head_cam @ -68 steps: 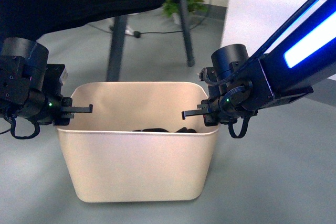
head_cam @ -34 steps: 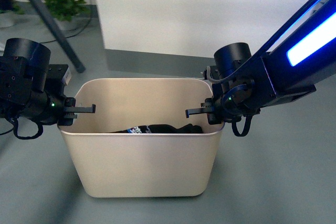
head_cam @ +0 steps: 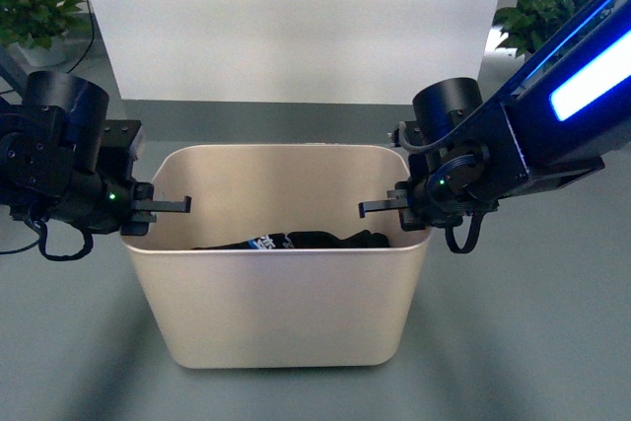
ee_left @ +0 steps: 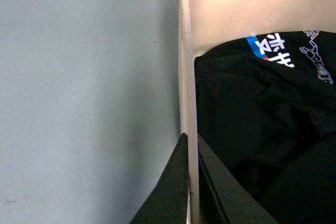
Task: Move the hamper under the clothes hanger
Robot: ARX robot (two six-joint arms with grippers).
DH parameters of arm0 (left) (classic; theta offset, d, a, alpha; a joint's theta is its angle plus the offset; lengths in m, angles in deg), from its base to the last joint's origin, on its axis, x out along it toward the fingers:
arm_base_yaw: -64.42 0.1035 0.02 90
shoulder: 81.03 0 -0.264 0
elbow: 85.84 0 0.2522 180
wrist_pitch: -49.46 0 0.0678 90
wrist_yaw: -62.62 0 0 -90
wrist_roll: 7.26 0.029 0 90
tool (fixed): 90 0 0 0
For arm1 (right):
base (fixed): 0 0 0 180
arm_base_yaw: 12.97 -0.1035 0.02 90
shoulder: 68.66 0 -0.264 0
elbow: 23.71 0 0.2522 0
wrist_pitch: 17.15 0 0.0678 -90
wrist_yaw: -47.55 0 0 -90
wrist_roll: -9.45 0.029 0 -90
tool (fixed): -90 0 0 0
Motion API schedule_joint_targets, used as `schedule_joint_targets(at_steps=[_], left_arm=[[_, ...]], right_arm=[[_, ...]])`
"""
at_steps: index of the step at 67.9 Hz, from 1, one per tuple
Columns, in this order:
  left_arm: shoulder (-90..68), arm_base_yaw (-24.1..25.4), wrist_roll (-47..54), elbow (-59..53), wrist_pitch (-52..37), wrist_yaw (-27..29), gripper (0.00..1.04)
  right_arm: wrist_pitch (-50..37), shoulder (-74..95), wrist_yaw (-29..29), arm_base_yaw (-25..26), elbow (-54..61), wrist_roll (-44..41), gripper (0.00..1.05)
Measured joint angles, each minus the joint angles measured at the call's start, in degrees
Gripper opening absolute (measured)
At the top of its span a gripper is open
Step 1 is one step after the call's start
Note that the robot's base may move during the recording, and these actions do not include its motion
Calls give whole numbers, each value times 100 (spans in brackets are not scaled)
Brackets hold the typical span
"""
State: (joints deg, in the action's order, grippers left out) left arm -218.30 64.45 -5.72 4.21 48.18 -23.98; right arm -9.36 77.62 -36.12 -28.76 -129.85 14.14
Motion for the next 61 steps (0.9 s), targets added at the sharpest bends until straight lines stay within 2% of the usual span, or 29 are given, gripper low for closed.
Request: schedule_joint_targets(at_steps=[11,48,61], left_arm=[[0,98,0,0,0,68,4],[0,24,2,0,-2,-2,4],[11,24,116,-702,-1663,-179,4]], right_arm=[[0,0,-57,-114,0,2,3],[0,0,-15,-11,0,0,3],[-870,-66,1169,-184,544,1126,3]])
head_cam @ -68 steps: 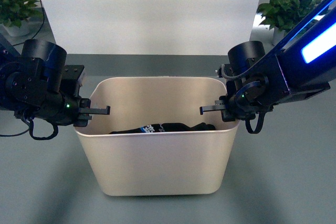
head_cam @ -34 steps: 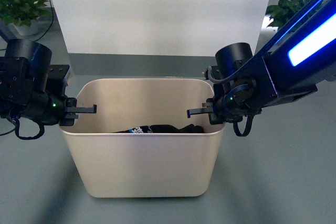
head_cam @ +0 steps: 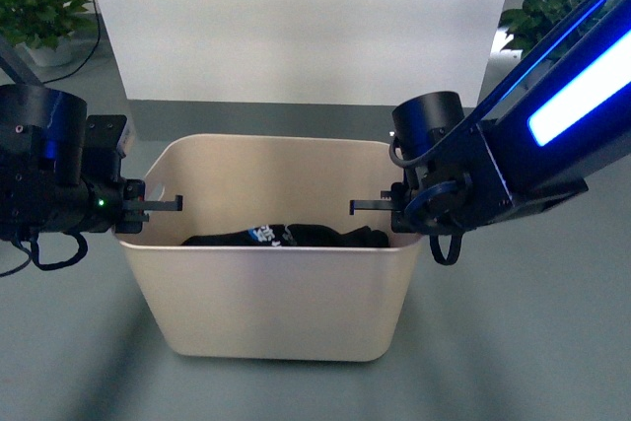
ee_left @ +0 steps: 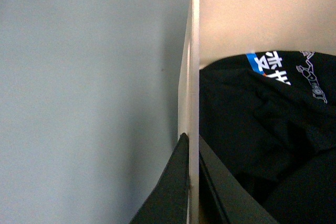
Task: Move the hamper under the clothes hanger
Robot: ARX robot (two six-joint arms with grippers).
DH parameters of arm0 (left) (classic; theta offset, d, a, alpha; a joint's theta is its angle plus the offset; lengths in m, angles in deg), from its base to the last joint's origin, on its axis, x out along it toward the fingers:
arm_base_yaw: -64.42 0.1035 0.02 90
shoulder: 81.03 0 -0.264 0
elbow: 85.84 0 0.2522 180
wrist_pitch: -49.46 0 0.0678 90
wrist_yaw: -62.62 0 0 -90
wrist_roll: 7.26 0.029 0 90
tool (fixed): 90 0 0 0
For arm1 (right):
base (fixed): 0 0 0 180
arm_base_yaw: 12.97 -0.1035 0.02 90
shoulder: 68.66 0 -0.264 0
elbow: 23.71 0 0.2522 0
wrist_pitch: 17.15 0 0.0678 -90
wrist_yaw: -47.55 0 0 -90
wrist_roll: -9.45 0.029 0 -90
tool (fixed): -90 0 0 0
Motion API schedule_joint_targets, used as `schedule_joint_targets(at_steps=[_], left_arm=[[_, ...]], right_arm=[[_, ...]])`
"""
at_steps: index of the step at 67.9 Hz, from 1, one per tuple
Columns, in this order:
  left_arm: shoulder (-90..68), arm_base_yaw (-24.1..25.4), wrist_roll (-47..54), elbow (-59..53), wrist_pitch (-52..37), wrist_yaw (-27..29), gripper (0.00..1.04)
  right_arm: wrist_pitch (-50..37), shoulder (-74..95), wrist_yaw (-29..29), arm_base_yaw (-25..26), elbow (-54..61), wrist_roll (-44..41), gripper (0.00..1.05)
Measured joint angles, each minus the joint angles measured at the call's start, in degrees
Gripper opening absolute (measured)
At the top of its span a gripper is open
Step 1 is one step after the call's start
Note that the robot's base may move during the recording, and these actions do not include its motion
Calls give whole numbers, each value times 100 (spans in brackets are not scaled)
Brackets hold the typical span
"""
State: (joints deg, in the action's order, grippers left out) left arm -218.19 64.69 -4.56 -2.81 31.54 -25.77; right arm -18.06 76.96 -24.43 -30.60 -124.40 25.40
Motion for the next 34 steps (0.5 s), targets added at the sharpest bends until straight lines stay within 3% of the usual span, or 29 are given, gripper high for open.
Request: schedule_joint_targets(at_steps=[11,34], left_arm=[[269,66,155,-918,-664,-289,4],[522,168,249,-1947,-1156,-531,4]], right_arm=[[-798,-444,26,-81,1150,505,3],[-1480,-616,-42,-238,2304,807,3]])
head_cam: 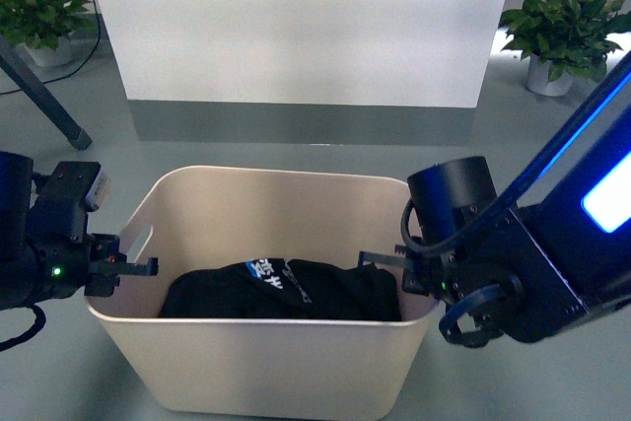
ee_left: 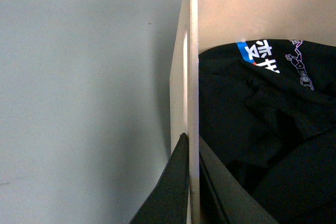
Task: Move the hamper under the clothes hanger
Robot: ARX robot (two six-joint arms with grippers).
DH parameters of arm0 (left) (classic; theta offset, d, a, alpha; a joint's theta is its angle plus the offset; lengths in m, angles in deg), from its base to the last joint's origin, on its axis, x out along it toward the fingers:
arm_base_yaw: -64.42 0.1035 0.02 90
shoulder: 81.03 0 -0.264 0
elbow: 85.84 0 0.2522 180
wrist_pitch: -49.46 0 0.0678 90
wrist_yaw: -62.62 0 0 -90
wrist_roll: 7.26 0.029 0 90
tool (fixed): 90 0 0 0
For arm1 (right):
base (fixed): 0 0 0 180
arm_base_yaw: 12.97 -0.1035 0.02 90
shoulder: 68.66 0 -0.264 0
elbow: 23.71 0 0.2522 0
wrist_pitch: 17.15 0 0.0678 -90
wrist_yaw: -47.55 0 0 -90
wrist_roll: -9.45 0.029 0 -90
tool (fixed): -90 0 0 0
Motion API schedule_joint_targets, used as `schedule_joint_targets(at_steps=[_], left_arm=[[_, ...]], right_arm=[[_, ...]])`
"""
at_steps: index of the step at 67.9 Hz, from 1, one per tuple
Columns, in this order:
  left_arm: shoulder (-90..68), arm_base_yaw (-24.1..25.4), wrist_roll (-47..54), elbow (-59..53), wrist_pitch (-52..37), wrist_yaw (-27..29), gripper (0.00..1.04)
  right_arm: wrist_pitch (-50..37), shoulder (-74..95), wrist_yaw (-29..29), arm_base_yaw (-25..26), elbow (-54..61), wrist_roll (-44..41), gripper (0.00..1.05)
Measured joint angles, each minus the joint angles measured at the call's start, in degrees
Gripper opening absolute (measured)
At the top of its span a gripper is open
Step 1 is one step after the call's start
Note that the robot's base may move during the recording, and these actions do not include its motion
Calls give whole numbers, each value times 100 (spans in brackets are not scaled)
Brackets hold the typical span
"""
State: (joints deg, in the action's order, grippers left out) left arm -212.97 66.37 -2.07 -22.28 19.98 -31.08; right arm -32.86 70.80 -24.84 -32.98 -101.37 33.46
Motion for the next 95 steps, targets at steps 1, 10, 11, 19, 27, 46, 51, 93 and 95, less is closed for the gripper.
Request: schedule_joint_targets(at_steps=[1,10,11,19,27,46,51,93,95], left_arm=[[9,0,9,-26,-22,-4,4],[44,-2,15,-214,-216,-17,4],[44,-2,13,-247,-254,-17,4],[42,-9,7,-372,-348,-2,4],[-33,-2,-57,-420,-358,-59,11],[-155,15,-83,-522,-726,-15,57],[-92,-13,-81,-586,-826,24,68],[3950,-129,-575,-1585,-474,-664,98],[4234,-116,-586,-1661,-470,-715,98]], right_arm=[[-28,0,7,-7,20,7,3],[-256,0,46,-50,155,70,3],[-269,0,46,-55,164,79,3],[-415,46,48,-85,232,164,3],[-592,125,142,-160,293,188,3],[-997,271,348,-219,411,332,47],[-1088,214,474,-214,518,326,59],[-1904,-3333,1097,-389,2057,-599,97],[-1996,-3626,1189,-455,2188,-688,97]])
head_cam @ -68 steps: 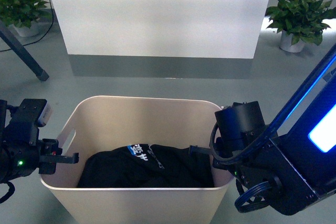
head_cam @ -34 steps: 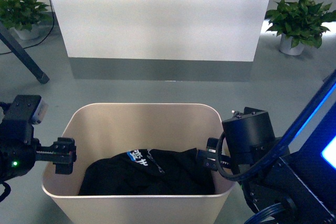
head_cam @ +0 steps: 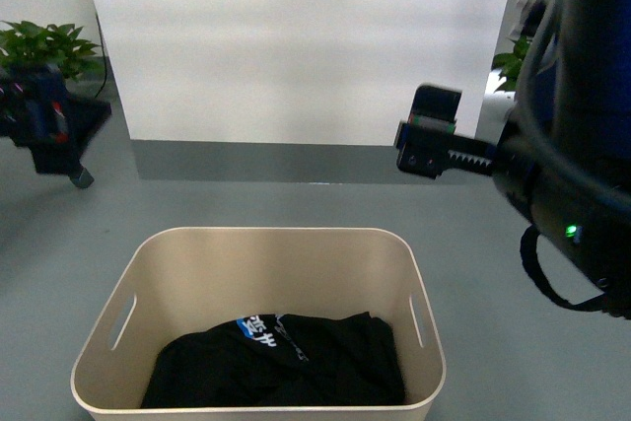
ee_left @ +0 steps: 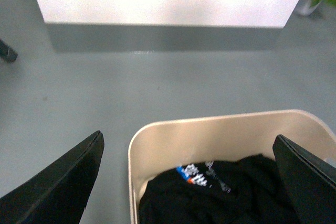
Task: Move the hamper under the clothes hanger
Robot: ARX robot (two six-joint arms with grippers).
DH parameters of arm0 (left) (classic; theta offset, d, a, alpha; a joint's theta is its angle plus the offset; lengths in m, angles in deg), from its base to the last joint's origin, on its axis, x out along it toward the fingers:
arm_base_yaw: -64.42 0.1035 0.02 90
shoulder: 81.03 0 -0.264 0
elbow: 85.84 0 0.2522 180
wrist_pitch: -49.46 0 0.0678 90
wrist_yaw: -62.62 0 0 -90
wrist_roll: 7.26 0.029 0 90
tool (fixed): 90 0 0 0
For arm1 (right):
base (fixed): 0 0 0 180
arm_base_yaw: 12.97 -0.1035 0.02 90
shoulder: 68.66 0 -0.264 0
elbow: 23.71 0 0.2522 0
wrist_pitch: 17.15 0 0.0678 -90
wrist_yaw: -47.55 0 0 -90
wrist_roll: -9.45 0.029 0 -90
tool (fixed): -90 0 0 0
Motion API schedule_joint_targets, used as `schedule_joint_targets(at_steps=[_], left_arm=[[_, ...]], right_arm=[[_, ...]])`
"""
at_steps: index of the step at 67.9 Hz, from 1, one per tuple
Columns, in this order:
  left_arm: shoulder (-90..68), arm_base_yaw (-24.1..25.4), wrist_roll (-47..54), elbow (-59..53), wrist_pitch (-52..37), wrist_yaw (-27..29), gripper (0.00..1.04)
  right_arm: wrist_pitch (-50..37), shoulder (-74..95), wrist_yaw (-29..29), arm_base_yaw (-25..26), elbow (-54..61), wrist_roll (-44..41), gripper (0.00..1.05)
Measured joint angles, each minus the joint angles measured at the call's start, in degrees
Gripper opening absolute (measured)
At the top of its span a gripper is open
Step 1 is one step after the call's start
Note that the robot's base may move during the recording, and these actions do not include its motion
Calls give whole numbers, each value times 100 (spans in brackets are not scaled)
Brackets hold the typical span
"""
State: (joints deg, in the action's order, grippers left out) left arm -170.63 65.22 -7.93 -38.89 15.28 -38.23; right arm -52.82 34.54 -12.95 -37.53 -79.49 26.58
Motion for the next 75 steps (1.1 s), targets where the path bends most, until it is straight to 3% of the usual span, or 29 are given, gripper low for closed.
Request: schedule_joint_targets(at_steps=[15,19,23,26,56,59,75], left_arm=[[1679,323,-402,-476,114,-472,98],[1998,308,-326,-516,382,-2,92],[2258,269,-201,-654,562,483,84],[2463,94,-109,-979,568,1029,71],[3624,-81,-11,-2249,564,1082,3],[3814,-81,-2,-2382,627,1078,4],[4559,-81,15,-2763,997,1080,3]], right_arm=[[-723,-1075,597,-455,599,-601,97],[-772,-1189,610,-531,660,-715,97],[-741,-1349,63,-481,833,-1082,88],[-754,-1593,-306,-326,1213,-1349,77],[-579,-3565,-1495,927,3051,-1690,8],[-490,-3788,-1596,1051,3193,-1698,1],[-426,-4478,-2037,1506,3786,-1707,2]])
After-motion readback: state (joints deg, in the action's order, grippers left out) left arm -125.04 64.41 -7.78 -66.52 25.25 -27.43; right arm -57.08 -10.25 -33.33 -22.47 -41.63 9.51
